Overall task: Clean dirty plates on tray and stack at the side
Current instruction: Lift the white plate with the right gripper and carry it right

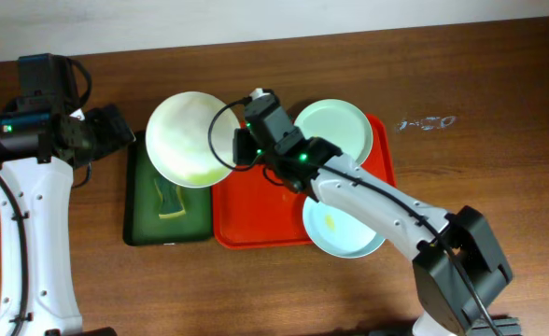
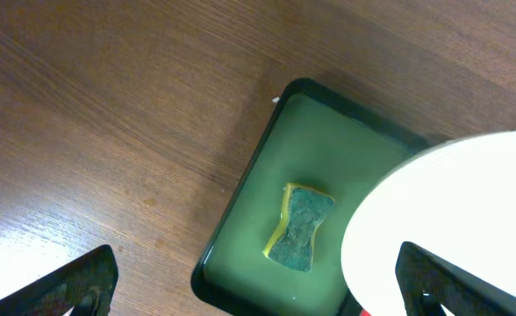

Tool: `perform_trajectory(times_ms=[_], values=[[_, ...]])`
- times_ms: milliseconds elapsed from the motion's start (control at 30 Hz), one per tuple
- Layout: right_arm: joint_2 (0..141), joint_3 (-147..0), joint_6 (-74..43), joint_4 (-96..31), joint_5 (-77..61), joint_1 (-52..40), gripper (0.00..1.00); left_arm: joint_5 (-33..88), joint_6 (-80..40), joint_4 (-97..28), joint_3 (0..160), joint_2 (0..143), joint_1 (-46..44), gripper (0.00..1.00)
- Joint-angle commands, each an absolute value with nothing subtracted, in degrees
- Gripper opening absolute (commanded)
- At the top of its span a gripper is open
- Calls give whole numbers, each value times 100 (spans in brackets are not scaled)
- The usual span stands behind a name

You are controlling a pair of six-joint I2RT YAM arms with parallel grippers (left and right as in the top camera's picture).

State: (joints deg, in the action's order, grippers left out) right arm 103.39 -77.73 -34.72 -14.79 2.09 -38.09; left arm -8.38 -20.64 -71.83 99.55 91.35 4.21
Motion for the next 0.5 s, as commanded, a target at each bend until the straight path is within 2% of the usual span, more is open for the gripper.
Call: perform_trajectory(times_ms=[0, 167, 467], values=[[10604, -7872, -3542, -1140, 1022, -4053, 4, -834, -2121, -7188, 9990, 9126, 425, 99], [10934, -7872, -3251, -781, 1492, -4097, 4, -836, -2121, -7188, 9990, 9126, 429, 99], [10932, -7918, -707, -30, 2506, -4405, 4, -836, -2121, -7190, 9990, 9126, 423, 99]])
